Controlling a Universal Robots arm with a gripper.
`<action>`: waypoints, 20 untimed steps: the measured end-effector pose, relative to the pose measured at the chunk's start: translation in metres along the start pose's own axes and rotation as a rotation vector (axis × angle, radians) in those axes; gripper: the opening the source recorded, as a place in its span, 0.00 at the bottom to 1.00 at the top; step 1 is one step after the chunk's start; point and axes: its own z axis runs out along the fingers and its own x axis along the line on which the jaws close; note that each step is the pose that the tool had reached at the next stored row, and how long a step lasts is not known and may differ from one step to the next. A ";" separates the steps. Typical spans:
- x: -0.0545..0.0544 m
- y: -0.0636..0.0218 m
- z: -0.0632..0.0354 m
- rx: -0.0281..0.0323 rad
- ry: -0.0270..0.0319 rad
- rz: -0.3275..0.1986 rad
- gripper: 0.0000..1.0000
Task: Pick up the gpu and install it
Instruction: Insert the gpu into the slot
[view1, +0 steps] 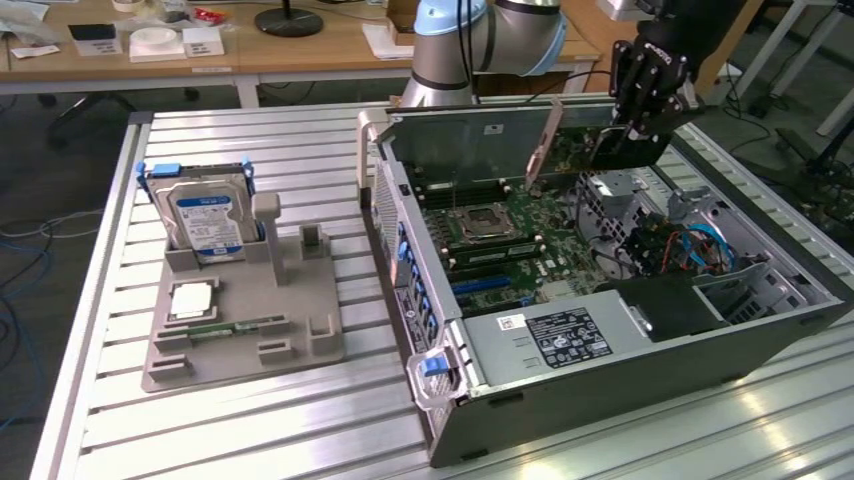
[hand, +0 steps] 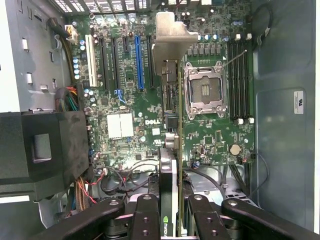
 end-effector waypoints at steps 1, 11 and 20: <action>0.000 0.0004 0.0000 0.0000 0.0001 0.000 0.27; 0.000 0.0027 -0.0001 0.0000 0.0001 0.000 0.27; 0.000 0.0038 -0.0001 0.0000 0.0001 0.000 0.27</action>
